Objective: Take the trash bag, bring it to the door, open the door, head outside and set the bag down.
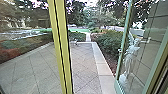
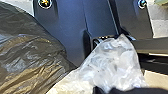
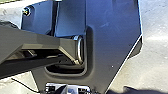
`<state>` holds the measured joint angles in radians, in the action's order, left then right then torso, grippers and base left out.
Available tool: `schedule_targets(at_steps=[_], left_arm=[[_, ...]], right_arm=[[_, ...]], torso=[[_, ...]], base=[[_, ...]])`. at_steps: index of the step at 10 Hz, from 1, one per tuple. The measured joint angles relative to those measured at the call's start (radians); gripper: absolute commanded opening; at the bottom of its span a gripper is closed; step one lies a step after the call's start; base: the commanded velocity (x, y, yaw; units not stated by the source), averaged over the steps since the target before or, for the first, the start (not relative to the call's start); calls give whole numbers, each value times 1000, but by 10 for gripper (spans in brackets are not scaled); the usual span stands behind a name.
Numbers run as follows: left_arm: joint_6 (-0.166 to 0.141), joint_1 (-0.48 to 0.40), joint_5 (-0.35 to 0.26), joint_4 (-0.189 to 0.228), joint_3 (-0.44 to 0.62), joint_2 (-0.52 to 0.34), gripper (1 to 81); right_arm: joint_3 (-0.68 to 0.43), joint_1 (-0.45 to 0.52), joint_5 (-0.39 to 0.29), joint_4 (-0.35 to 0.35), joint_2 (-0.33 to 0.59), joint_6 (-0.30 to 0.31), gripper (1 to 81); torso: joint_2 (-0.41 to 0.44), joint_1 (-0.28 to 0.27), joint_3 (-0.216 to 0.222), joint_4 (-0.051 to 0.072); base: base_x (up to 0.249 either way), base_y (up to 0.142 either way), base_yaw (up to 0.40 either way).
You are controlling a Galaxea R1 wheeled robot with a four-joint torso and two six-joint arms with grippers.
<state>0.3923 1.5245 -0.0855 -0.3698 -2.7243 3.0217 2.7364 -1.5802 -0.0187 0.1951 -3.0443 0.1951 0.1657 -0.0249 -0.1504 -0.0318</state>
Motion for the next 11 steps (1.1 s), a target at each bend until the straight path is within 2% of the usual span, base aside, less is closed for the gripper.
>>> schedule_targets(at_steps=[11], left_arm=[[0, 0, 0, 23, -5, 6, 10]], right_arm=[[0, -11, -1, 1, -2, 0, 811]], torso=[[0, 0, 0, 0]], base=[[0, -113, 0]])
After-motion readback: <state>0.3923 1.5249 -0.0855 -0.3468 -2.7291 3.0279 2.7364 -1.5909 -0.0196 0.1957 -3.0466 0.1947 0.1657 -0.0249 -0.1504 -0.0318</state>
